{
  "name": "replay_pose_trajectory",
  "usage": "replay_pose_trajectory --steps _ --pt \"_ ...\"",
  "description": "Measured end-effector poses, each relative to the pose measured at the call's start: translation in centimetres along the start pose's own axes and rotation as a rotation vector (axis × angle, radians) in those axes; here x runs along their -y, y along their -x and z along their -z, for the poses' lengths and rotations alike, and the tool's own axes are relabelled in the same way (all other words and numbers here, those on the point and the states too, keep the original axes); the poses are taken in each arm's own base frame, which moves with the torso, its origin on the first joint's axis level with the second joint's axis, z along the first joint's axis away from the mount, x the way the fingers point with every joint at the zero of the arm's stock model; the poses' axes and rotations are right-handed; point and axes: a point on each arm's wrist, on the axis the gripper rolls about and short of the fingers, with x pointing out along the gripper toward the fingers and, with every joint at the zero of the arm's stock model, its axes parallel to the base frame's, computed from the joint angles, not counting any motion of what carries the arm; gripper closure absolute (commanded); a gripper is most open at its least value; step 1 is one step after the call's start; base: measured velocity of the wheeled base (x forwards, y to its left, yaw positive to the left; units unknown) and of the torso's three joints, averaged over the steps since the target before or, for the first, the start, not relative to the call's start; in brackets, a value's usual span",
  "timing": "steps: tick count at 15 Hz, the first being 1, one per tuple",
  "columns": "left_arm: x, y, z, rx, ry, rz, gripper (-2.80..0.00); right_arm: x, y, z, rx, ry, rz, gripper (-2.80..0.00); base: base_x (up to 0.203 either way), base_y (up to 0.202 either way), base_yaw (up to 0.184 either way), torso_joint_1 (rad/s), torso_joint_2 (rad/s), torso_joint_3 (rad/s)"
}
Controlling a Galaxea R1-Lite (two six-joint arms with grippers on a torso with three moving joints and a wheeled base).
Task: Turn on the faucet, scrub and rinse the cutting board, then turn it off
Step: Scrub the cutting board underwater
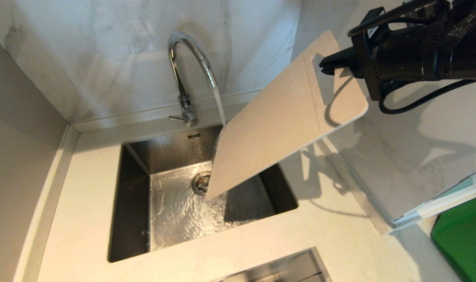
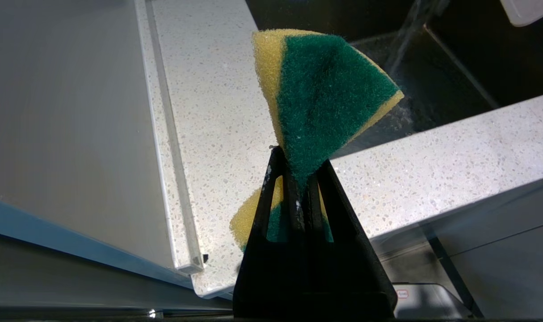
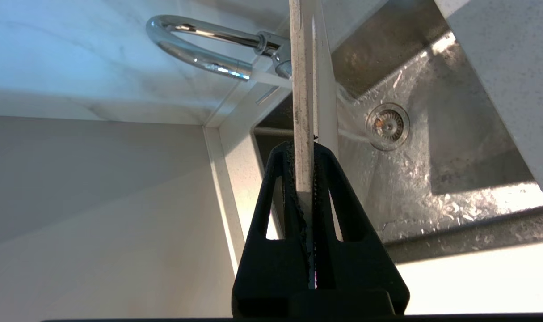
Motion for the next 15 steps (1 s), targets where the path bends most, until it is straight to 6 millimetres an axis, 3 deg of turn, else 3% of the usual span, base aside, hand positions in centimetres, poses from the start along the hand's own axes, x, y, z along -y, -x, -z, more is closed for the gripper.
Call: replay_pose_trajectory --steps 15 --pt "0.0 0.0 0.0 0.000 0.000 0.000 0.00 1.4 -4.0 -1.4 0.033 0.007 -0.015 0.00 0.000 0.000 0.000 0.000 0.00 0.000"
